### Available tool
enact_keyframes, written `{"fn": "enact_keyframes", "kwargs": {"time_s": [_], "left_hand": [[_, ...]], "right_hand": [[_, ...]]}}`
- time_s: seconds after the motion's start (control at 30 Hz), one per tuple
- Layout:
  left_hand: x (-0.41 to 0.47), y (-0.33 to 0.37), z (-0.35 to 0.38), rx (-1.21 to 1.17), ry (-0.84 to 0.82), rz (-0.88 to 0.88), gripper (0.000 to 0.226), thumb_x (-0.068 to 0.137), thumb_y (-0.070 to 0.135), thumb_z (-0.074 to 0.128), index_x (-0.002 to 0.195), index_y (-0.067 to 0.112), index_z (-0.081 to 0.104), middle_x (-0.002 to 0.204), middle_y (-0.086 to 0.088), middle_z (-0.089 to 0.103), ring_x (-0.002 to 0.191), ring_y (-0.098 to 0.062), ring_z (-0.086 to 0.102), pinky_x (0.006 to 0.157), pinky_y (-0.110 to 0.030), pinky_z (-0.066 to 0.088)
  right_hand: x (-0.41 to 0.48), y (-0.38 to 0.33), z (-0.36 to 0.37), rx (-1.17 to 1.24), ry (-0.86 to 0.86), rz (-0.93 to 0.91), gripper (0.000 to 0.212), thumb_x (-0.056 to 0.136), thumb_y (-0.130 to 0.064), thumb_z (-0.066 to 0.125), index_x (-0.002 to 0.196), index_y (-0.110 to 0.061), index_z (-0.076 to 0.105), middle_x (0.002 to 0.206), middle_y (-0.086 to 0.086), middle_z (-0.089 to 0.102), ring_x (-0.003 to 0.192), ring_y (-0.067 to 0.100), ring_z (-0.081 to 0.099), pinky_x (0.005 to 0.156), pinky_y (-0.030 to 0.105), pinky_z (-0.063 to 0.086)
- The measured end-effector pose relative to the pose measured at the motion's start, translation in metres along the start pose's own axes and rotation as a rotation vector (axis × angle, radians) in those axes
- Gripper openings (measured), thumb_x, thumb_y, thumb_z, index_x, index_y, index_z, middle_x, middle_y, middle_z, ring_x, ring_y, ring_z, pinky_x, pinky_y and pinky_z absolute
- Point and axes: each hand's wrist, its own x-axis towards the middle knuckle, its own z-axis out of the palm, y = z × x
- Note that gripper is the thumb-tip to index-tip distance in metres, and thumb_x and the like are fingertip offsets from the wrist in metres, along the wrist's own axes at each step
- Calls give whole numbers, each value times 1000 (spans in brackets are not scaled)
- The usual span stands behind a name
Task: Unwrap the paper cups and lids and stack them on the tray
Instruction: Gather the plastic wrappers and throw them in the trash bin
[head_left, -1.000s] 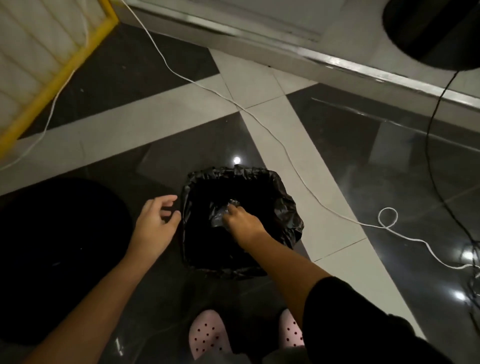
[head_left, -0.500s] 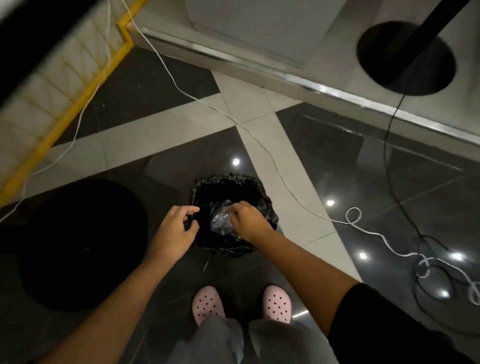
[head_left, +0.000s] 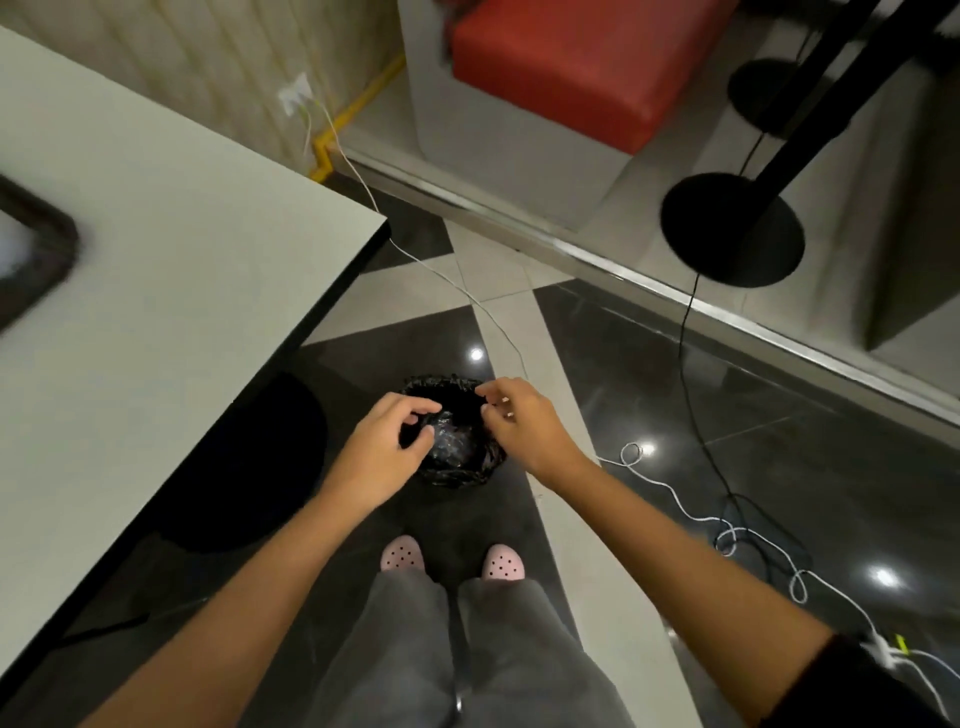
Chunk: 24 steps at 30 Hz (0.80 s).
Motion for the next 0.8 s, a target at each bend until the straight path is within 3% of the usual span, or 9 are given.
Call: {"fn": "enact_keyframes", "kwargs": {"time_s": [0.13, 0.27, 0.33, 0.5, 0.8], "left_hand": [[-29, 30, -33, 38, 4, 59, 23, 90, 17, 56, 112, 23, 60, 109, 10, 51, 101, -2, 50, 88, -17, 36], [-55, 40, -64, 54, 68, 62, 25, 89, 16, 57, 113, 23, 60, 110, 10, 53, 101, 0, 51, 87, -10, 36], [-65, 42, -80, 51, 109, 57, 25, 89, 15, 57, 112, 24, 60, 111, 10, 53, 101, -1, 52, 88, -13, 38], [-82, 40, -127, 43, 246, 71, 22, 90, 13, 56, 106, 27, 60, 104, 11, 53, 94, 6, 51, 84, -8, 36], [-105, 15, -254, 64, 492, 102, 18, 90, 17, 55, 101, 30, 61, 102, 12, 55, 94, -2, 56, 83, -11, 40]], "right_hand": [[-25, -31, -22, -1, -10, -88, 26, 94, -10, 49, 118, -10, 57, 118, 9, 54, 91, 11, 53, 82, 17, 42], [-35, -60, -29, 7, -34, -180, 23, 93, -9, 49, 114, -12, 59, 113, 6, 56, 91, 9, 53, 75, 7, 41], [-35, -78, -28, -6, -58, -225, 23, 93, -10, 50, 113, -14, 59, 110, 5, 57, 89, 8, 53, 72, 3, 40], [-33, -132, -12, -5, -140, -331, 22, 93, -11, 50, 112, -15, 60, 110, 5, 59, 96, 14, 57, 77, 6, 42], [-11, -259, 40, -29, -200, -570, 23, 93, -10, 49, 114, -14, 60, 108, 0, 57, 84, 3, 52, 72, 3, 42]]}}
